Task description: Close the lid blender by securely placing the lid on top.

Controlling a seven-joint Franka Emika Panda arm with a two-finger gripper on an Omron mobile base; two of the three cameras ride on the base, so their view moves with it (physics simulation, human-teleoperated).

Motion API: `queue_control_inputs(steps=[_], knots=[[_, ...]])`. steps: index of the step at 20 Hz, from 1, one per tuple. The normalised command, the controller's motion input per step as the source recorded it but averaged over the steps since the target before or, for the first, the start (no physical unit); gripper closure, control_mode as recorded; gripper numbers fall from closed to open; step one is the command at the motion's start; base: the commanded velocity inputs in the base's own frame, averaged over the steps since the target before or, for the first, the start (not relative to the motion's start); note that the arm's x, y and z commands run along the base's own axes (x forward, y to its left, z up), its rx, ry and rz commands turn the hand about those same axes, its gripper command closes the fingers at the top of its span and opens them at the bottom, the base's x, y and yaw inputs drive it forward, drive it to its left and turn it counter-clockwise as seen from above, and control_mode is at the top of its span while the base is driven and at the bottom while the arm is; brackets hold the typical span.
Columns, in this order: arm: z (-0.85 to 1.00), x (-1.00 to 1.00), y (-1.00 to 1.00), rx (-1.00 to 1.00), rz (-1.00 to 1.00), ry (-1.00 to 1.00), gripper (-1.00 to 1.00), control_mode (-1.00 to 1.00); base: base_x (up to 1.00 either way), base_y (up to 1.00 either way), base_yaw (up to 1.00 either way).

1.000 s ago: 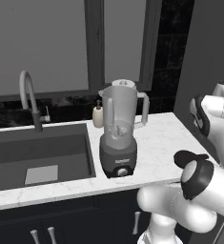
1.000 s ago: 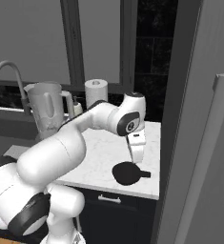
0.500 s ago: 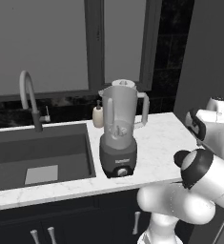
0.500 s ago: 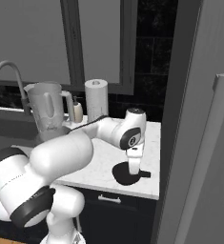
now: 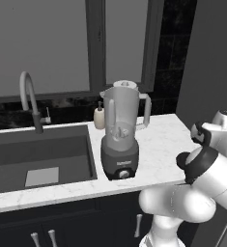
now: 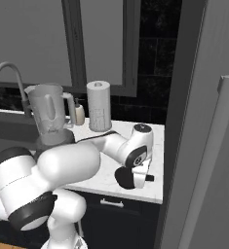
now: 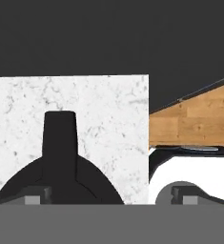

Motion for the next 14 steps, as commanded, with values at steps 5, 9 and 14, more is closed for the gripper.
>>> queue_control_inputs(steps=[5, 9, 14], knots=[[-0.17, 0.17, 0.00, -0.02, 0.00, -0.10, -1.00, -1.00, 0.00, 0.00, 0.00], [-0.09, 0.08, -0.06, -0.02, 0.01, -0.08, -1.00, -1.00, 0.00, 0.00, 0.00], [-0.17, 0.20, -0.03, -0.05, 0.00, -0.01, -1.00, -1.00, 0.00, 0.00, 0.00]])
